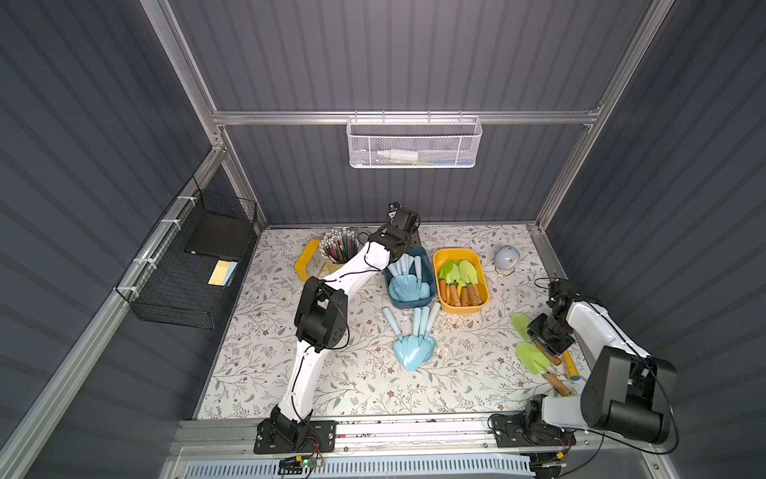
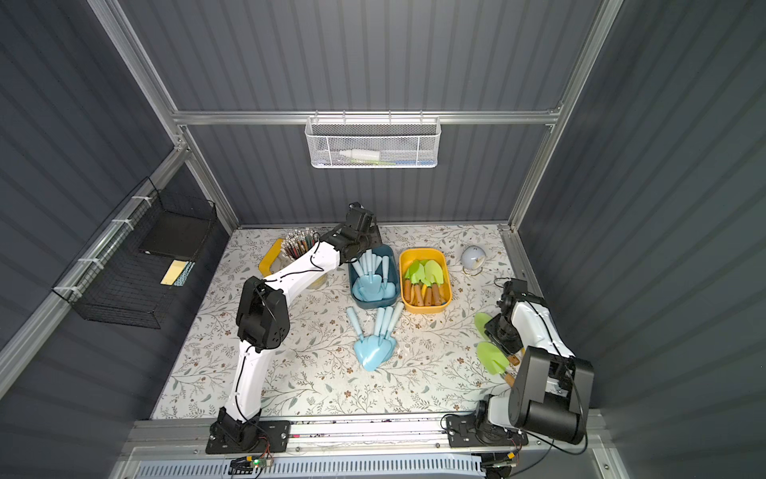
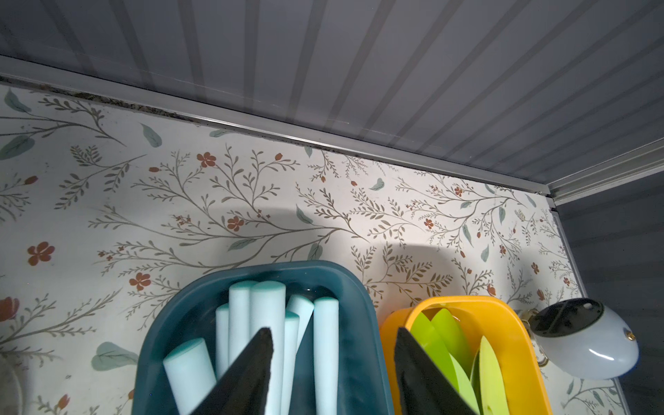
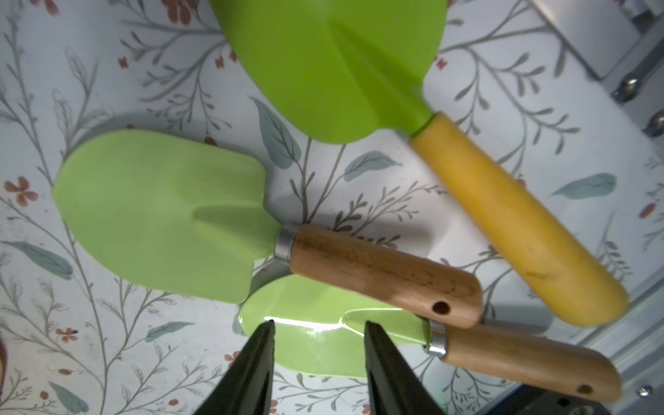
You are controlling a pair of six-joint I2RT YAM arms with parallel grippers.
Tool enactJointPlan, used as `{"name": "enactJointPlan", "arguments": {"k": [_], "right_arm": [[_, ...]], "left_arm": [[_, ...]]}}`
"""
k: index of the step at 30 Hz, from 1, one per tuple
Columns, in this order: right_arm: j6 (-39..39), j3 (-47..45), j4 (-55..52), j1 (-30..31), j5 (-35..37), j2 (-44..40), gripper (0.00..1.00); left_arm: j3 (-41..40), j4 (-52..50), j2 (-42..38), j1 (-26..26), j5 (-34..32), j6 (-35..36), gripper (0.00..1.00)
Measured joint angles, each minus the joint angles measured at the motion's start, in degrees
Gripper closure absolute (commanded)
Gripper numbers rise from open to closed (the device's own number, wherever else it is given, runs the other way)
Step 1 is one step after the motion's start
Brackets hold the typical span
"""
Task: Sort the small shovels by color and place them into the storage box
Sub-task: Pick up the shovel from the center of the board.
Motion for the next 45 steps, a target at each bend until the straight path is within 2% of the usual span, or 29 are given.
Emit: {"name": "enactJointPlan", "arguments": {"k": [6, 13, 17, 25, 28, 38, 45], "right_arm": [[-0.04, 1.75, 2.56, -2.82, 3.72, 0.85, 0.56], [0.24, -2.54, 6.36, -3.85, 3.96, 3.43, 0.57], [0.22, -3.58, 7.61, -3.85, 0.50, 3.89, 0.58], [1.68, -6.54, 11.47, -3.50, -12.09, 3.82, 0.60], [2.51, -6.71, 11.96, -2.32, -14.60, 3.65, 0.60], [3.93, -5.90, 10.67, 1.03, -16.70, -0.90, 0.60], [6.27, -3.72, 10.91, 6.71, -17.25, 0.68, 0.60]], "left_arm": [[0.00, 0.28, 0.00, 0.00, 0.42, 0.20, 0.43], [-0.52, 0.76, 0.00, 0.00, 0.85, 0.20, 0.43], [-0.96, 0.72, 0.00, 0.00, 1.05, 0.20, 0.43], [-0.96, 0.76, 0.00, 0.00, 1.51, 0.22, 0.43], [-0.96, 0.76, 0.00, 0.00, 1.88, 0.24, 0.44], [-0.96, 0.76, 0.00, 0.00, 2.12, 0.35, 0.44], [-0.98, 0.79, 0.00, 0.00, 2.12, 0.35, 0.44]]}}
